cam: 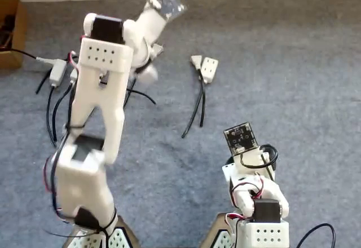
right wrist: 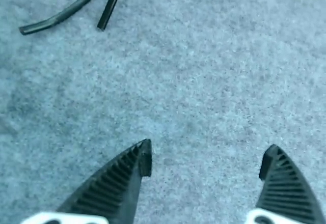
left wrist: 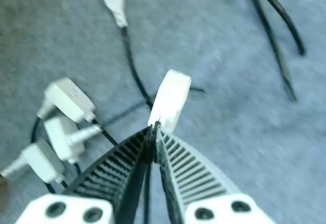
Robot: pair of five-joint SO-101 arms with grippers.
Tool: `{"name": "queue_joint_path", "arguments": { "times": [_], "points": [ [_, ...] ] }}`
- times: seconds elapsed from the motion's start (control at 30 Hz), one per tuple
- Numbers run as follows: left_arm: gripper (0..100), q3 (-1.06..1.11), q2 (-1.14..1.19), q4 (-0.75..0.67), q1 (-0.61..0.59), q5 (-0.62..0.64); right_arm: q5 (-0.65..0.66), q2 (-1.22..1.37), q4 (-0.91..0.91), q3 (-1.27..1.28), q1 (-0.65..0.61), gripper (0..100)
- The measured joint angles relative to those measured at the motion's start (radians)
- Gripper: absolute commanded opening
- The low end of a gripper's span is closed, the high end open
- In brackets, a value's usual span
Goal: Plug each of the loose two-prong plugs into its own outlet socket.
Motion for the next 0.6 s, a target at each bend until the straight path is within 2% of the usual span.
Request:
{"name": "queue_joint_path", "arguments": {
  "times": [0.17,0.33,0.47,0.6],
  "points": [
    [0,0.512,-0.443,-0.009,0.152,0.023,0.000,0.000,0.000,0.000,0.000,33.2],
    [0,0.855,-0.769,-0.021,0.190,0.120,0.000,0.000,0.000,0.000,0.000,33.2],
    [1,1.040,-0.881,-0.083,0.149,0.160,0.000,0.000,0.000,0.000,0.002,33.2],
    [9,1.244,-0.879,-0.301,-0.005,0.103,0.000,0.000,0.000,0.000,0.002,33.2]
  ]
}}
